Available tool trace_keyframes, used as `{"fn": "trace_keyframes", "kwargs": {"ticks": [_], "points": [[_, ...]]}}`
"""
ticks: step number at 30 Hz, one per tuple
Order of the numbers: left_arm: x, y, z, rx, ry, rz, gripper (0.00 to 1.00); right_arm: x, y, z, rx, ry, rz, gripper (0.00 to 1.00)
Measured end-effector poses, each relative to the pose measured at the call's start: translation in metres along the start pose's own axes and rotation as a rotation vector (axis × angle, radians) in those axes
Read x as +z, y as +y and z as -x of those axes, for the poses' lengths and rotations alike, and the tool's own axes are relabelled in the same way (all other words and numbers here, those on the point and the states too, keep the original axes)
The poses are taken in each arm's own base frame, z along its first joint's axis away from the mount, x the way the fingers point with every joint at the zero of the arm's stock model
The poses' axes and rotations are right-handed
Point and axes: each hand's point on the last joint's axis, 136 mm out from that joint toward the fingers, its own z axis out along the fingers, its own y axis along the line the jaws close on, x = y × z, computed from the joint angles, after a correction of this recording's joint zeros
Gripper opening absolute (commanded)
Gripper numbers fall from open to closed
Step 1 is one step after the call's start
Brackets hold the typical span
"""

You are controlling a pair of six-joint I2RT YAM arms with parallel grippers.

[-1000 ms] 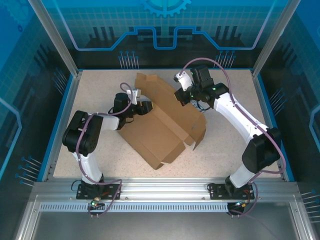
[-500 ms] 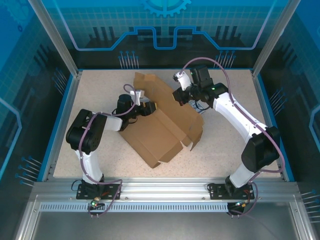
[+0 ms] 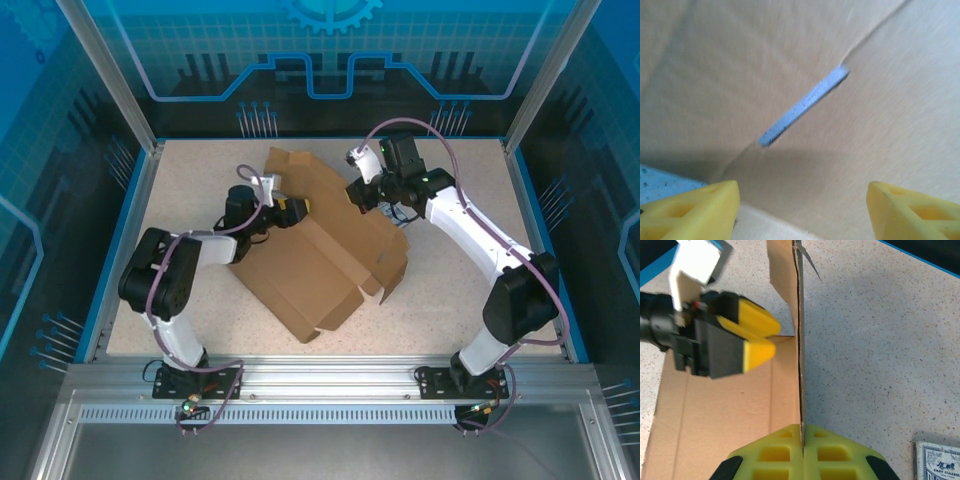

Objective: Fold the paper box

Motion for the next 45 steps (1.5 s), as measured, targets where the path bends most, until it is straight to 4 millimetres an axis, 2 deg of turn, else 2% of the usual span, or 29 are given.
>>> {"fn": "trace_keyframes", "kwargs": {"ticks": [6, 11, 22, 26, 29, 36, 45], "points": [[-0.026, -0.015, 0.039, 0.006, -0.088, -0.026, 0.72, 0.001, -0.002, -0.002, -0.02, 0.005, -0.009, 0.0], [-0.042, -0.034, 0.061, 0.017, -0.122, -0.059, 0.75, -0.001, -0.001, -0.002, -0.036, 0.002, -0.009, 0.0], [-0.038, -0.062, 0.105, 0.053, -0.115, -0.102, 0.77, -0.002, 0.003, 0.0, -0.053, -0.007, 0.014, 0.0], [-0.036, -0.074, 0.12, 0.072, -0.119, -0.137, 0.73, -0.002, 0.004, 0.0, -0.056, -0.007, 0.017, 0.0], [-0.035, -0.079, 0.121, 0.078, -0.107, -0.164, 0.67, -0.002, 0.004, 0.0, -0.056, -0.007, 0.017, 0.0], [-0.035, -0.087, 0.112, 0.072, -0.059, -0.211, 0.59, -0.001, 0.005, 0.0, -0.054, -0.01, 0.019, 0.0], [-0.03, -0.105, 0.099, 0.08, -0.019, -0.265, 0.57, -0.001, 0.005, 0.002, -0.043, -0.021, 0.02, 0.0]]}}
